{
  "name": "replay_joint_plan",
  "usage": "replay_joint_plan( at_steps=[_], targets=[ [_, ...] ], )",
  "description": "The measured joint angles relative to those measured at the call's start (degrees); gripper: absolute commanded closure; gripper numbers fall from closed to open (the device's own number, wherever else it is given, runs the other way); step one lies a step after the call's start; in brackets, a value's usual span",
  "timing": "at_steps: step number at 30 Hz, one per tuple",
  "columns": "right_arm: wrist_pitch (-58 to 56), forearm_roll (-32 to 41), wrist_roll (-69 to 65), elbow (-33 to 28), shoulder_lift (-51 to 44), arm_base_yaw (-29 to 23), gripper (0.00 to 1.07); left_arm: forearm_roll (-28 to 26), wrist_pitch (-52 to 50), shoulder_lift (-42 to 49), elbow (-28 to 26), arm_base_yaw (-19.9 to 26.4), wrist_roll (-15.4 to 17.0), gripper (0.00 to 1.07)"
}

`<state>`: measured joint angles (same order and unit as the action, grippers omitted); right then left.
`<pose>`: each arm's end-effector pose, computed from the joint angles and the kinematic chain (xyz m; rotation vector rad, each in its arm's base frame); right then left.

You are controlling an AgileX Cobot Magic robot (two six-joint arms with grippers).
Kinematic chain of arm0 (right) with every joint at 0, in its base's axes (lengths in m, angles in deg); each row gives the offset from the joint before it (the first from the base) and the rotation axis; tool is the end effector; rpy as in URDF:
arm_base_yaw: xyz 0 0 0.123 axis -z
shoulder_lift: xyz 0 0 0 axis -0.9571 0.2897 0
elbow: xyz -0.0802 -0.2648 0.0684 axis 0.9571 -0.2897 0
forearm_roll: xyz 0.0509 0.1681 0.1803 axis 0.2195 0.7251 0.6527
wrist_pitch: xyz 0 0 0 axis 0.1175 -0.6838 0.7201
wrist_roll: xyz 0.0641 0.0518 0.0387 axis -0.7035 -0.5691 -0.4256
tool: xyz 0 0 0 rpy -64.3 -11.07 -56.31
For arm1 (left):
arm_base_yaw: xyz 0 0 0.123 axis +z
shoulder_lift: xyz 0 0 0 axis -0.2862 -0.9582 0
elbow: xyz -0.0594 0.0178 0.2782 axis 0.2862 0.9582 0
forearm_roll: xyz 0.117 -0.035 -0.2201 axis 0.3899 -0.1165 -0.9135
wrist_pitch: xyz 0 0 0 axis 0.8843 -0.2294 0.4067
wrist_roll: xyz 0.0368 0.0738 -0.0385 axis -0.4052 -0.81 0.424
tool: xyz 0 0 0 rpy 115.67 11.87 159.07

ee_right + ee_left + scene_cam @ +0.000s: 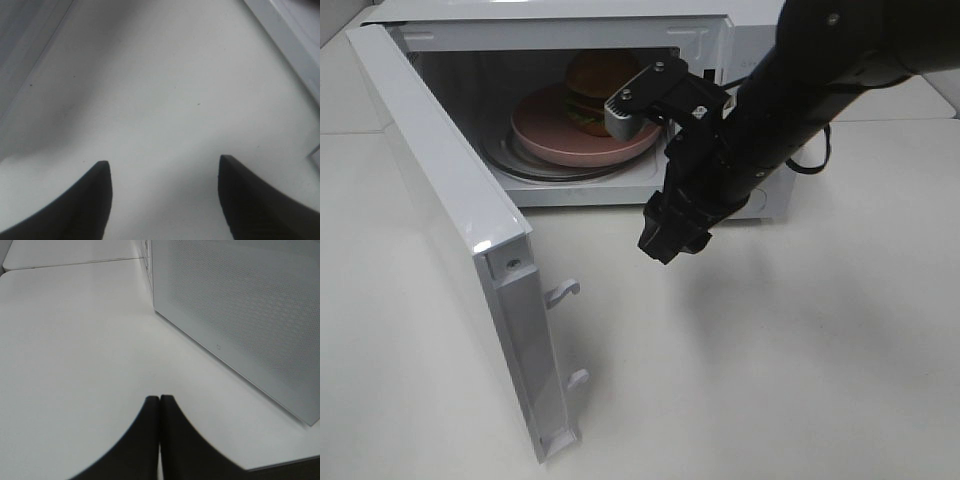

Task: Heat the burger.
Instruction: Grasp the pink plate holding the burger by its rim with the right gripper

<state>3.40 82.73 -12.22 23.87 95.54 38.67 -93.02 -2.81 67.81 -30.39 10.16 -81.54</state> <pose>0.2980 0.2148 0.2037 -1.3775 2.2168 0.1602 -0.0013 -0.0067 0.2801 0.2101 2.0508 -0.1180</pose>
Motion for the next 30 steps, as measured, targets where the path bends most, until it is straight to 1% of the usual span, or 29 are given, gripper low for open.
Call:
replay_joint_plan(
  at_steps=[1,2,4,5,7,10,12,14,15,16,17,18,19,20,22,23,30],
  targets=[
    [0.2,-1.8,0.1,1.0,0.7,-0.6,0.46,0.0,0.0,0.0,0.0,0.0,0.0,1.06],
    [0.2,-1.8,0.1,1.0,0.7,-0.6,0.46,0.0,0.0,0.0,0.0,0.0,0.0,1.06],
    [0.4,-8.0,0.2,4.5,3.4,-2.8,0.4,0.0,0.0,0.0,0.0,0.0,0.0,1.06],
    [0.4,-8.0,0.2,4.5,3.4,-2.8,0.4,0.0,0.0,0.0,0.0,0.0,0.0,1.06],
    [0.6,-11.7,0.2,6.5,5.5,-4.4,0.39,0.0,0.0,0.0,0.0,0.0,0.0,1.06],
    [0.8,-13.2,0.2,7.1,6.2,-5.0,0.39,0.0,0.0,0.0,0.0,0.0,0.0,1.06],
    [3.9,-18.5,0.2,8.5,7.6,-7.3,0.39,0.0,0.0,0.0,0.0,0.0,0.0,1.06],
    [4.6,-19.8,0.2,8.8,7.7,-7.7,0.39,0.0,0.0,0.0,0.0,0.0,0.0,1.06],
    [6.6,-23.3,0.2,9.4,7.7,-8.7,0.39,0.0,0.0,0.0,0.0,0.0,0.0,1.06],
    [6.6,-23.3,0.2,9.4,7.7,-8.7,0.39,0.0,0.0,0.0,0.0,0.0,0.0,1.06],
    [7.0,-24.9,0.2,9.7,7.7,-9.2,0.39,0.0,0.0,0.0,0.0,0.0,0.0,1.06],
    [7.6,-28.8,0.2,10.5,8.0,-9.9,0.39,0.0,0.0,0.0,0.0,0.0,0.0,1.06],
    [7.6,-28.8,0.2,10.5,8.0,-9.9,0.39,0.0,0.0,0.0,0.0,0.0,0.0,1.06],
    [8.0,-31.4,0.2,11.6,8.5,-10.1,0.39,0.0,0.0,0.0,0.0,0.0,0.0,1.06],
    [8.0,-32.3,0.2,12.1,8.9,-10.1,0.39,0.0,0.0,0.0,0.0,0.0,0.0,1.06],
    [8.0,-33.3,0.2,13.4,10.1,-10.1,0.39,0.0,0.0,0.0,0.0,0.0,0.0,1.06],
    [8.0,-33.6,0.0,17.2,13.7,-10.1,0.39,0.0,0.0,0.0,0.0,0.0,0.0,1.06]
  ],
)
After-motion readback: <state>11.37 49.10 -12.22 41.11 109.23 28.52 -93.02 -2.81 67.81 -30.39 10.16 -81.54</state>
